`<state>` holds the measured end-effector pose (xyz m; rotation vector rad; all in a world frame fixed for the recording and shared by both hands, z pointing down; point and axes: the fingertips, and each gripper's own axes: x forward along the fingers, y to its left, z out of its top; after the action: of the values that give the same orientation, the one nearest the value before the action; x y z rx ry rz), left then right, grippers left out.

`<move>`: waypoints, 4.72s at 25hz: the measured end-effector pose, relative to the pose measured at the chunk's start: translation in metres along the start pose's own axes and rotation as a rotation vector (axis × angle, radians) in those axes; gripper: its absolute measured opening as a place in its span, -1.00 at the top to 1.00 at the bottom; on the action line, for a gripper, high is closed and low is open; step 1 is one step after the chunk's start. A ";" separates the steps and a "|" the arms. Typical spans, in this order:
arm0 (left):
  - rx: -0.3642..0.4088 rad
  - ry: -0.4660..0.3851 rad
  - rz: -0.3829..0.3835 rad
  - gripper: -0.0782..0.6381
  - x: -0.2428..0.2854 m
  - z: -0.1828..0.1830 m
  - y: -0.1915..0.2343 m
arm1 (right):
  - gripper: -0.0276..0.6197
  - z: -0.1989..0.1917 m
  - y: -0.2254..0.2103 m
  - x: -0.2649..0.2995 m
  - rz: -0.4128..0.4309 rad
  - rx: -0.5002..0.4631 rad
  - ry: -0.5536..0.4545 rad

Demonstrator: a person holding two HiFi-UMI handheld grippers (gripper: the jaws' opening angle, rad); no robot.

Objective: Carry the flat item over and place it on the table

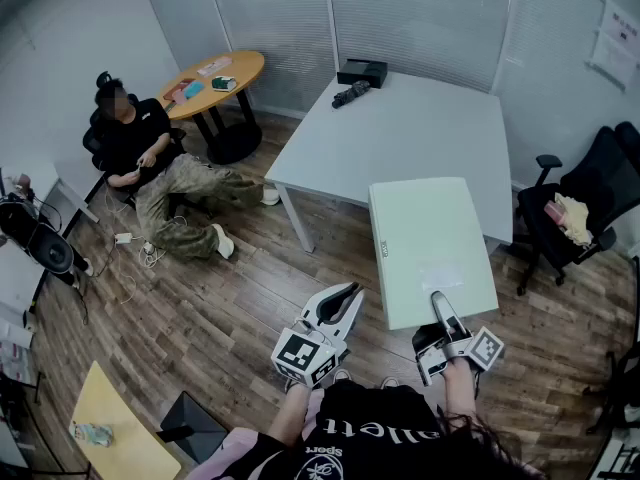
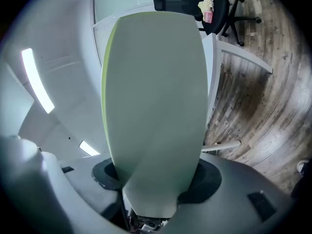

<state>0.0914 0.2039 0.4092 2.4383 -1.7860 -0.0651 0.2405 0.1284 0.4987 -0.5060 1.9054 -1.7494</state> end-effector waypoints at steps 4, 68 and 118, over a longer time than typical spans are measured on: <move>0.000 0.002 -0.003 0.63 0.006 0.000 0.001 | 0.04 0.006 -0.001 0.001 -0.004 -0.006 0.002; -0.032 0.031 0.062 0.63 0.088 -0.005 0.170 | 0.04 0.045 -0.056 0.186 -0.095 0.034 0.079; 0.030 0.083 -0.033 0.63 0.368 0.039 0.448 | 0.03 0.249 -0.163 0.531 -0.299 0.017 -0.008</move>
<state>-0.2256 -0.2828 0.4374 2.4528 -1.7250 0.0603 -0.0507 -0.3987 0.5893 -0.8263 1.8835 -1.9407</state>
